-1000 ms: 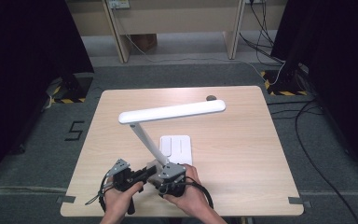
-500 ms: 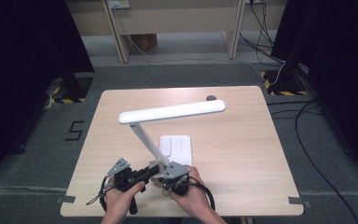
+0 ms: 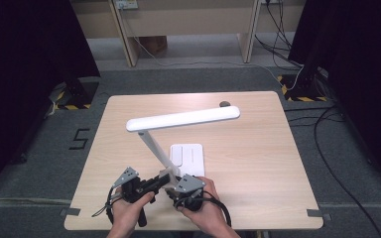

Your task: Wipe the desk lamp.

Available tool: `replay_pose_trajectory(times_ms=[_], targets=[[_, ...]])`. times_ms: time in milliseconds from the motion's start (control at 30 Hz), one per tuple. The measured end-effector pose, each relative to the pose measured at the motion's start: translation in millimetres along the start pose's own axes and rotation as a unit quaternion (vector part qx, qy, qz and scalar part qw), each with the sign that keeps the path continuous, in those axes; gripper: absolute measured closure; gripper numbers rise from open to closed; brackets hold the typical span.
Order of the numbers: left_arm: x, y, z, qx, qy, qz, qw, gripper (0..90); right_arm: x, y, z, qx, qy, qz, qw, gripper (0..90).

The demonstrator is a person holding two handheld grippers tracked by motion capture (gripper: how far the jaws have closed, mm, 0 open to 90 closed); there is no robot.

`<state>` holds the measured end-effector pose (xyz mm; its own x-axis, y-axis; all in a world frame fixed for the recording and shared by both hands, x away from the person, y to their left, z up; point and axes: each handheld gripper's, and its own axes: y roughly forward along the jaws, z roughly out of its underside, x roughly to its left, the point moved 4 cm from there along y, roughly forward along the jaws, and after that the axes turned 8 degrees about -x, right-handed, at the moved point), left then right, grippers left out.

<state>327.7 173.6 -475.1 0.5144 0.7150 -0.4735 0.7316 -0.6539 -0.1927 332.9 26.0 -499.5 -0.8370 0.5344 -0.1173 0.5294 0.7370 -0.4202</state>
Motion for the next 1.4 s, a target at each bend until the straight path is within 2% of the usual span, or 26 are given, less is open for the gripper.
replay_pose_trajectory(times_ms=[100,167,267,333,467,600,700,867,967,1067,1167,1333,1400], targets=[[-2.4,1.1,0.9,0.001,0.0,0.003,1.0,79.8,0.9,2.1,0.3,-0.007,0.002,0.006,1.0,41.7],[-3.4,1.6,1.0,0.0,0.001,0.005,1.0,79.8,1.4,4.2,2.2,-0.007,0.007,0.009,0.9999,44.6],[-1.8,0.9,0.5,-0.003,0.001,0.002,1.0,79.8,-0.1,1.6,0.9,-0.02,0.005,0.016,0.9997,64.2],[0.1,0.0,-0.5,-0.007,-0.003,0.0,1.0,79.7,-3.2,-2.4,-1.6,-0.029,0.005,0.022,0.9993,73.5],[-0.7,0.6,-1.4,-0.011,-0.001,0.002,0.9999,79.4,-5.2,-7.5,-5.7,-0.038,0.0,0.023,0.999,82.3],[2.4,1.9,1.6,0.0,0.001,-0.006,1.0,76.6,-7.6,-5.2,-4.5,-0.019,-0.004,0.012,0.9997,84.4],[4.2,-0.9,0.4,0.008,0.02,-0.015,0.9997,69.3,-10.2,-1.9,-2.6,0.003,0.005,0.005,1.0,84.9],[4.3,-11.4,-13.7,-0.005,0.052,-0.034,0.9981,57.4,-15.6,2.5,2.2,0.033,0.011,0.003,0.9994,85.1],[1.3,-16.2,-26.7,-0.021,0.064,-0.031,0.9972,53.9,-16.8,5.7,3.2,0.042,0.021,0.002,0.9989,85.2],[-4.9,-18.0,-39.7,-0.034,0.08,-0.024,0.9959,49.7,-17.6,12.0,2.7,0.054,0.01,0.003,0.9985,85.4],[-7.8,-16.4,-49.1,-0.039,0.099,-0.024,0.9941,47.2,-16.6,15.6,3.0,0.064,0.017,0.002,0.9978,85.5],[-7.0,-10.7,-52.6,-0.037,0.102,-0.028,0.9937,46.0,-17.6,10.0,2.7,0.065,0.013,0.004,0.9978,85.6],[-6.4,-7.8,-53.2,-0.038,0.103,-0.029,0.9936,45.3,-16.6,7.4,3.5,0.072,0.02,0.001,0.9972,85.6]])
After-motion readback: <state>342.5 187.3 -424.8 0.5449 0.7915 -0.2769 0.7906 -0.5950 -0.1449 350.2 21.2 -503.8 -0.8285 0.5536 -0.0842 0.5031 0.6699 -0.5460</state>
